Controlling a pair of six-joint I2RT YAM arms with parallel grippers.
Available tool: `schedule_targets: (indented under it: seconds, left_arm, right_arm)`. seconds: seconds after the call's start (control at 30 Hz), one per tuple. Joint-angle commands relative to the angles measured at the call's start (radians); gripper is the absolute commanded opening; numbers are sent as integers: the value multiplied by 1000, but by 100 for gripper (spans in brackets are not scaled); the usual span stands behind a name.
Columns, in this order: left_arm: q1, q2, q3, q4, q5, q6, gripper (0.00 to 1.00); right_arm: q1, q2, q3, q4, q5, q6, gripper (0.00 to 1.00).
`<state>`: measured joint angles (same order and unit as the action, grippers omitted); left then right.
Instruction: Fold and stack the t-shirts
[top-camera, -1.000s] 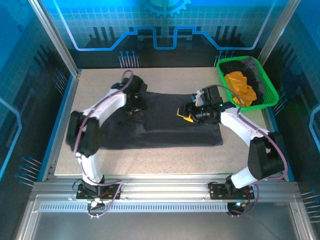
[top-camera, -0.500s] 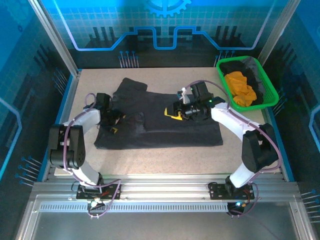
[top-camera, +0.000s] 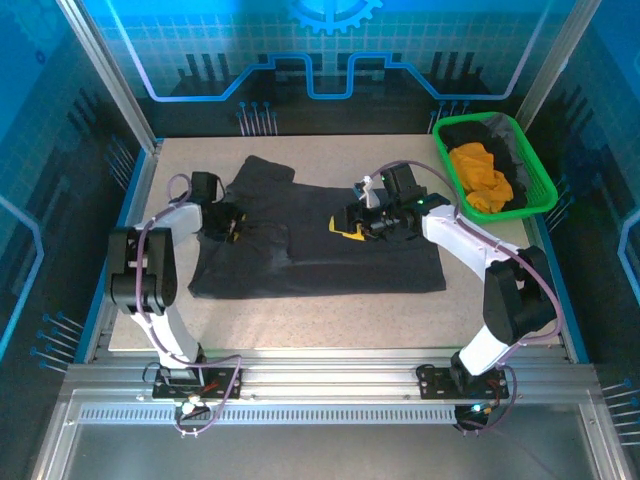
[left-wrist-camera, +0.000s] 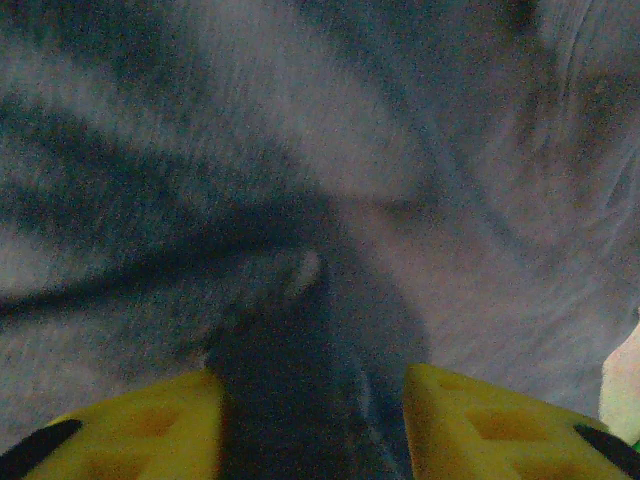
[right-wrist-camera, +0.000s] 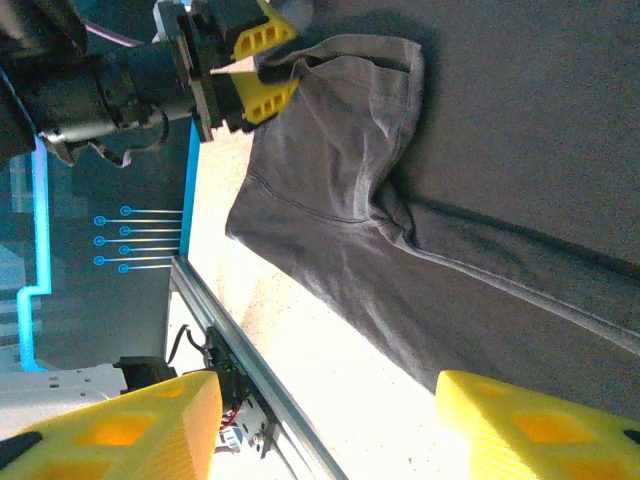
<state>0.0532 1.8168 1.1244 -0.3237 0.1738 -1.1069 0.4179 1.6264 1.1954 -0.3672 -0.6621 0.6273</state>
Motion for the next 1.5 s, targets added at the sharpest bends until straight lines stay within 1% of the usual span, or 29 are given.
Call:
schedule_targets:
  seconds: [0.0, 0.13, 0.27, 0.3, 0.37, 0.5, 0.57, 0.67, 0.77, 0.87, 1.0, 1.1, 1.2, 1.33, 1.37, 1.47]
  left_arm:
    - [23, 66, 76, 25, 15, -24, 40]
    - [33, 114, 133, 14, 35, -25, 38]
    - [40, 86, 121, 15, 32, -10, 40]
    - [42, 71, 114, 15, 31, -3, 42]
    - [42, 21, 87, 6, 2, 24, 48]
    - [42, -129, -1, 11, -60, 75, 50]
    - [42, -192, -47, -11, -66, 79, 45]
    - [37, -234, -102, -56, -25, 51, 34]
    - [13, -240, -146, -53, 16, 26, 29]
    - [-51, -194, -115, -58, 43, 20, 31]
    - [-169, -106, 28, -191, -23, 75, 30]
    - [-226, -10, 132, -266, -55, 150, 30]
    - [-256, 84, 244, -361, -114, 260, 33]
    - [-289, 160, 353, -423, -197, 459, 40]
    - [-294, 174, 371, -428, -208, 510, 41]
    - [-298, 197, 385, -431, -204, 600, 42]
  right_arm:
    - [4, 0, 13, -27, -4, 0, 59]
    - [2, -2, 13, -34, 5, -1, 59]
    - [-1, -3, 12, -44, 18, -3, 59]
    - [-3, -5, 10, -45, 21, -3, 59]
    - [-7, -10, 4, -51, 43, -3, 58]
    - [-30, -39, -42, -40, 110, 18, 55]
    - [-57, -54, -86, -15, 128, 45, 53]
    - [-92, -62, -143, 22, 123, 73, 46]
    - [-109, -54, -157, 19, 131, 73, 42]
    - [-113, -39, -146, -5, 155, 61, 41]
    - [-106, -30, -101, -55, 204, 23, 39]
    - [-70, -9, -16, -130, 238, -67, 39]
    - [-34, 10, 55, -185, 255, -124, 40]
    - [-33, 6, 62, -172, 247, -109, 41]
    - [-33, 4, 60, -167, 243, -104, 41]
    - [-34, 1, 51, -158, 229, -91, 41]
